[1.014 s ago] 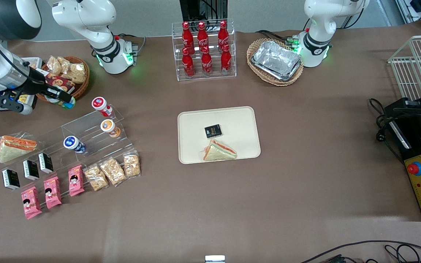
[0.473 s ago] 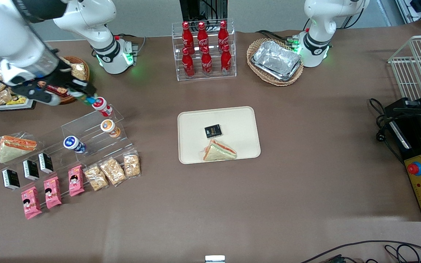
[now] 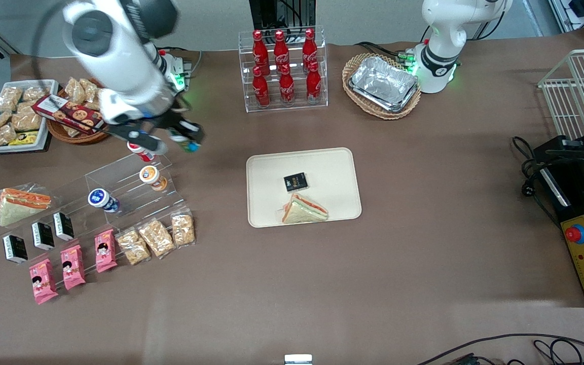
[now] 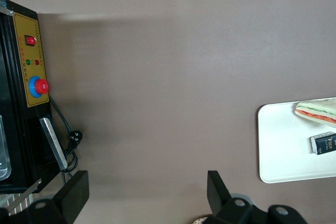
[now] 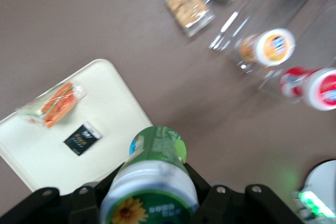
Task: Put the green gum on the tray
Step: 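Lift the green gum bottle out of the rack and carry it toward the cream tray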
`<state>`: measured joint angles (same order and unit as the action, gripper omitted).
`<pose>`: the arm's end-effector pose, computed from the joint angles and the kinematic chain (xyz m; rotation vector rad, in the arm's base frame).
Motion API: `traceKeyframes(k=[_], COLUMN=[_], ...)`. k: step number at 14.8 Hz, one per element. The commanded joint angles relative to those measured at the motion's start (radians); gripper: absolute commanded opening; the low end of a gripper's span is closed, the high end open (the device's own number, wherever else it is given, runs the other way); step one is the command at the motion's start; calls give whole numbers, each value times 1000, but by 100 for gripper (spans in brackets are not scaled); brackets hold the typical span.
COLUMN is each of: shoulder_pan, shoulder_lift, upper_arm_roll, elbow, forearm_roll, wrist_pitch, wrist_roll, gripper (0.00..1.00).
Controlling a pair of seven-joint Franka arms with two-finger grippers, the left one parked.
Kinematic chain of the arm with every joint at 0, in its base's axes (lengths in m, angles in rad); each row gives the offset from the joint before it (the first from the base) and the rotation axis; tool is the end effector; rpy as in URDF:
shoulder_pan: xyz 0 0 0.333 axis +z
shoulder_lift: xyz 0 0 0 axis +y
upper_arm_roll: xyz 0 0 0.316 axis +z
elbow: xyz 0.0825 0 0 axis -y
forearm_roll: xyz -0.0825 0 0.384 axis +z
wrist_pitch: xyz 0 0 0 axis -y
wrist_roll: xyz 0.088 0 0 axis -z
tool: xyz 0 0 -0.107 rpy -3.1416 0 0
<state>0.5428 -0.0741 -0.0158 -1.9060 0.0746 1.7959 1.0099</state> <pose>0.4596 0.2745 0.5249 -3.0144 0.7710 0.1199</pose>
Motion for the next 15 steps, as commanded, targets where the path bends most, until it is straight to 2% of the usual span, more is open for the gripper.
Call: traceKeyframes(k=[1,5,8,9,15], shoulder_pan=[101,184,209,212,249], shoulder_lift=[111,197,244,257,330], upper_arm_roll=[-13,-13,-13,-13,-13], elbow=[22,-18,-51,-61,-212], forearm_roll=[8,5,5,5,5], wrist_pitch=[78,199,290,312,603], wrist_roll=[99,199,253,254,304], gripper=[41,39,13,10,5])
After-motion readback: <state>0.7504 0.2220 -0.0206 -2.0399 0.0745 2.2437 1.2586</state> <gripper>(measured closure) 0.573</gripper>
